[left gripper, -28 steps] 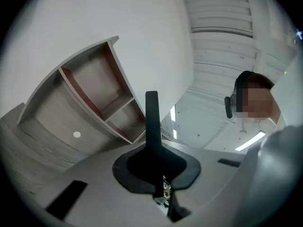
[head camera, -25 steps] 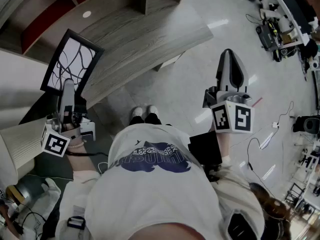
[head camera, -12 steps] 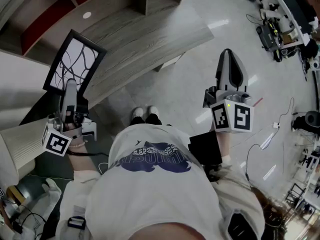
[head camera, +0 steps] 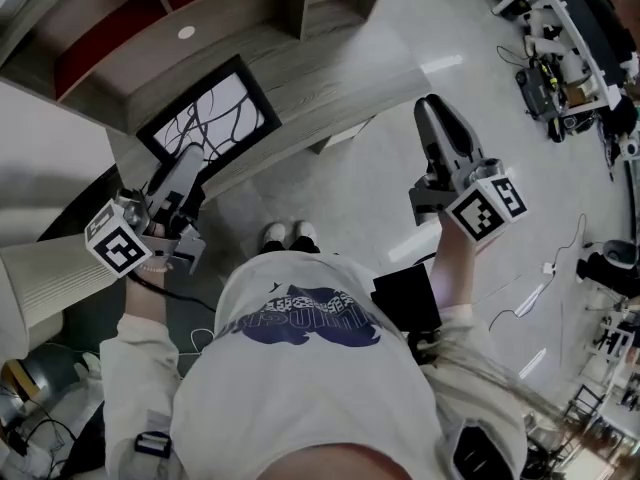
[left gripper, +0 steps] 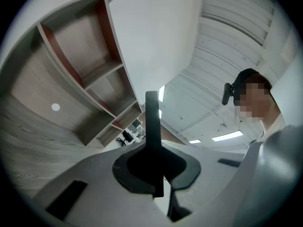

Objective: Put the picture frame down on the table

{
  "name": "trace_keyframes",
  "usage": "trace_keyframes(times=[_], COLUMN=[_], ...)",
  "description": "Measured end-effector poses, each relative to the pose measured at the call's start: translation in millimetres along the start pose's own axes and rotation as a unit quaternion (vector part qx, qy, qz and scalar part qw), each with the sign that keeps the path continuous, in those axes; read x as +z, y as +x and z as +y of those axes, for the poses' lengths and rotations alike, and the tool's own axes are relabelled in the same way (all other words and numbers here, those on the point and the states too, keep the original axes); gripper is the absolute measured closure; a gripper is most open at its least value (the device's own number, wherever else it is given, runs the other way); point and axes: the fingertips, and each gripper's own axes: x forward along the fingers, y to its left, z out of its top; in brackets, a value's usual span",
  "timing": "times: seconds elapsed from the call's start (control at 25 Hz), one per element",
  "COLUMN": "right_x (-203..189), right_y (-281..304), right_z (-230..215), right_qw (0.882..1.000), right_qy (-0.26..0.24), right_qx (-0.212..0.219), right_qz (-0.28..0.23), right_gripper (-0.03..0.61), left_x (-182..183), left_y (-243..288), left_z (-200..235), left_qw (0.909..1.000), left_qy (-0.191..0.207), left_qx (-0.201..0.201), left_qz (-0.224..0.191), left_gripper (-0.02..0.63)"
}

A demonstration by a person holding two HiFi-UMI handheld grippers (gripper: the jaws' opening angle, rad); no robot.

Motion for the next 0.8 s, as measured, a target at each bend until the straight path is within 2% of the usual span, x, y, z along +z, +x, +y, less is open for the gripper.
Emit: trace_keyframes(times=[0.04, 0.12, 0.2, 0.36, 0.6, 0.8], right_x=[-6.8, -20.6, -32.9, -53.8, -74.8, -81.6], right_y=[4.4, 13.6, 19.5, 16.6, 3.6, 2.5], right_z=[6.0, 26.4, 51.0, 82.1, 95.6, 102.4], right_qw=[0.999, 0.993, 0.981, 0.949, 0.921, 0.910], right_qy=[0.011, 0.036, 0.061, 0.082, 0.105, 0.118], right_qx=[0.030, 0.090, 0.152, 0.259, 0.314, 0.330], right_qz=[0.021, 0.065, 0.103, 0.161, 0.206, 0.219], right_gripper=[0.444, 0.377, 0.366, 0.347, 0.337, 0.352], left_x=[-8.4, -22.0, -33.6, -59.6, -83.0, -87.6], left_y=[8.0, 18.3, 25.3, 46.7, 63.1, 65.7], left_z=[-5.1, -15.9, -26.0, -42.0, -58.3, -62.1], left_qw=[0.9997, 0.9975, 0.9943, 0.9874, 0.9790, 0.9721], left_qy=[-0.002, -0.003, -0.007, -0.020, -0.033, -0.036], left_qx=[-0.016, -0.045, -0.068, -0.102, -0.129, -0.149], left_qz=[0.020, 0.055, 0.082, 0.119, 0.154, 0.178], left_gripper=[0.595, 0.595, 0.595, 0.595, 0.595, 0.595])
